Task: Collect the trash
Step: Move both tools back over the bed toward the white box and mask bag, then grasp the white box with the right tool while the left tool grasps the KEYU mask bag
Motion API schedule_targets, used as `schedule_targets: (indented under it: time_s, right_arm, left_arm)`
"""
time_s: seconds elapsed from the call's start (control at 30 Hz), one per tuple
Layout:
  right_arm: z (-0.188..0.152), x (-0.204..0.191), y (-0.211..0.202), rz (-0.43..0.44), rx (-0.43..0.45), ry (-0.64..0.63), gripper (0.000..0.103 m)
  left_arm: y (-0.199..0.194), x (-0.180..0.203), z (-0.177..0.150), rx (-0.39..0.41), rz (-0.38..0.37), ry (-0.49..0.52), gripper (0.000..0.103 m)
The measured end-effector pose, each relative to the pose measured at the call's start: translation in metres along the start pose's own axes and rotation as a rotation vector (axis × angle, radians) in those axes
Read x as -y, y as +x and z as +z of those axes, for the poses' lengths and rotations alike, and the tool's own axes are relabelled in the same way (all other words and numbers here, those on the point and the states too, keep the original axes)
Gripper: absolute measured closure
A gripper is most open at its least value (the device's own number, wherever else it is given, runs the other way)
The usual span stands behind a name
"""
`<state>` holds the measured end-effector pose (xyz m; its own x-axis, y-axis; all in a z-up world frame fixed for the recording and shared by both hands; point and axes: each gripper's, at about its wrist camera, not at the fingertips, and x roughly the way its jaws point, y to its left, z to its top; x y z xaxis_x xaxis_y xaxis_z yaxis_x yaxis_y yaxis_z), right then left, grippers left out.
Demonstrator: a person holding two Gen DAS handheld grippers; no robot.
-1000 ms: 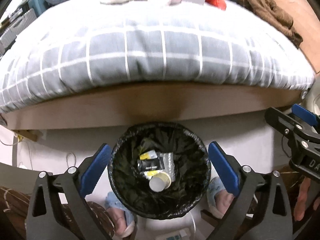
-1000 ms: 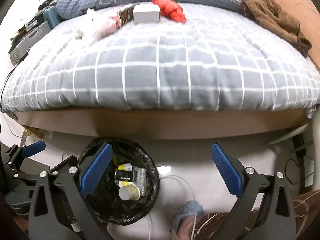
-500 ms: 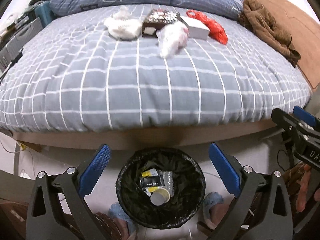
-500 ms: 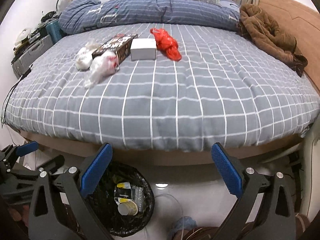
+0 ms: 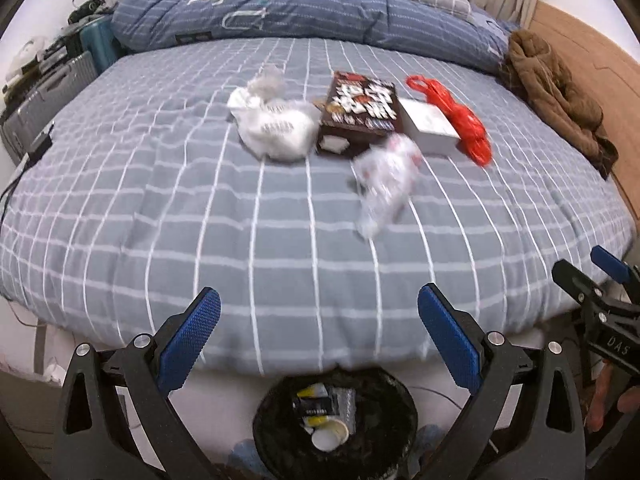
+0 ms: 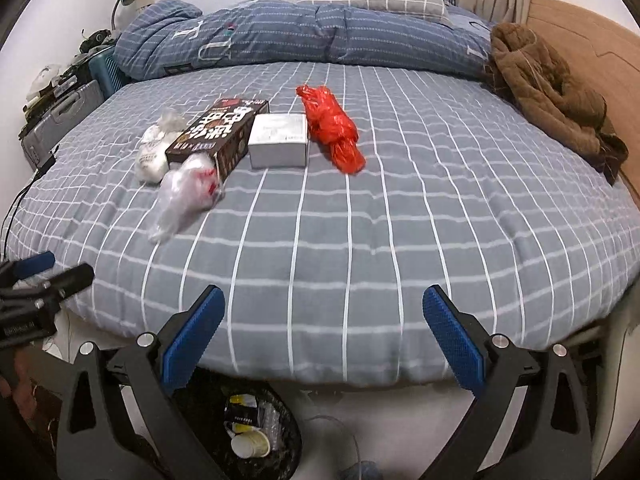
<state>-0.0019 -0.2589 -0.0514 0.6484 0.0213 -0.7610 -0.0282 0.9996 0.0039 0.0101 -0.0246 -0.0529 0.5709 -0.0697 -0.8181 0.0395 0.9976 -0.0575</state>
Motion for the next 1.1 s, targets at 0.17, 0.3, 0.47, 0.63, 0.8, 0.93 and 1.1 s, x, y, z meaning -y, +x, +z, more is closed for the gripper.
schedule_targets:
  time_s: [0.17,0.3,0.47,0.63,0.8,0.93,1.1]
  right_arm:
    - [0.025,0.0,0.025,-0.001,0.002,-0.022,0.008]
    - [0.044,0.002,0.046,-0.001,0.0,-0.027,0.008]
    - [0.066,-0.004,0.07,0.015,0.001,-0.032,0.008]
    - [0.087,-0.019,0.094,0.045,0.002,-0.051,0.008]
    - [0.106,-0.028,0.12,0.071,-0.001,-0.039,0.008]
    - [0.113,-0.031,0.137,0.077,-0.004,-0.022,0.008]
    - [0.118,-0.037,0.155,0.076,-0.013,-0.025,0.009]
  left_arm:
    - [0.018,-0.015,0.034,0.017,0.017,-0.018,0.006]
    - [0.034,-0.026,0.058,0.028,0.03,-0.032,0.006]
    - [0.054,-0.038,0.084,0.042,0.049,-0.033,0.006]
    - [0.079,-0.048,0.103,0.043,0.052,-0.028,0.006]
    - [0.105,-0.054,0.119,0.039,0.044,-0.032,0.006]
    - [0.128,-0.056,0.127,0.038,0.028,-0.031,0.006]
    - [0.145,-0.057,0.138,0.012,0.008,-0.034,0.006]
